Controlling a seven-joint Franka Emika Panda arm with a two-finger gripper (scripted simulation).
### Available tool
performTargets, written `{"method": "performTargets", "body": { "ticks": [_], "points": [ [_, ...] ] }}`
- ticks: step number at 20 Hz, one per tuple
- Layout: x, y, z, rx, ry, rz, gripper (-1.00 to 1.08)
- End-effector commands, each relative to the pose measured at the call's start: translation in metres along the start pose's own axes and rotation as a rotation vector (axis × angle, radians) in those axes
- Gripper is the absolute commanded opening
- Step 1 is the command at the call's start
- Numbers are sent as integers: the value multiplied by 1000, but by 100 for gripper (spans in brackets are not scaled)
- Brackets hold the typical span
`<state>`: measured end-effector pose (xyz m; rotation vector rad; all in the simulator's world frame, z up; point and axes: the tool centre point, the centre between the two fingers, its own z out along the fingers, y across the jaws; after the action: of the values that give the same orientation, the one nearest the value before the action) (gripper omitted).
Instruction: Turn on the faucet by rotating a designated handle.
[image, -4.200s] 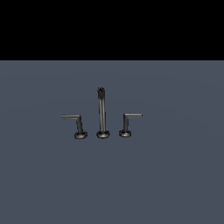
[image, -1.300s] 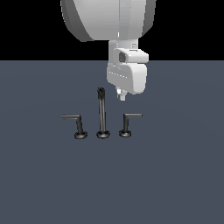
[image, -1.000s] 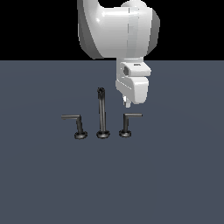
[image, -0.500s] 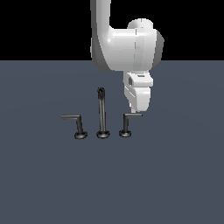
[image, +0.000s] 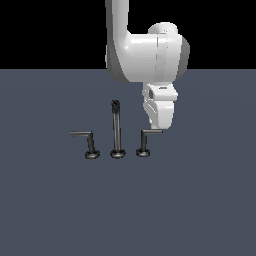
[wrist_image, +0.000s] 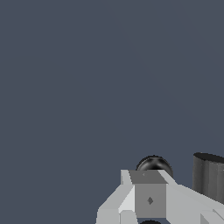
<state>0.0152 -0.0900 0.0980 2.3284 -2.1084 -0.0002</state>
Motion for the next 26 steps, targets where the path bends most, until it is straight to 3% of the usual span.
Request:
{"method": "performTargets", "body": {
  "ticks": [1, 9, 10, 26],
  "points": [
    [4, 8, 0, 0, 0, 1, -100],
    [16, 33, 0, 0, 0, 2, -100],
    [9, 23, 0, 10, -1, -10, -100],
    [2, 76, 0, 1, 0, 1, -100]
  ]
}}
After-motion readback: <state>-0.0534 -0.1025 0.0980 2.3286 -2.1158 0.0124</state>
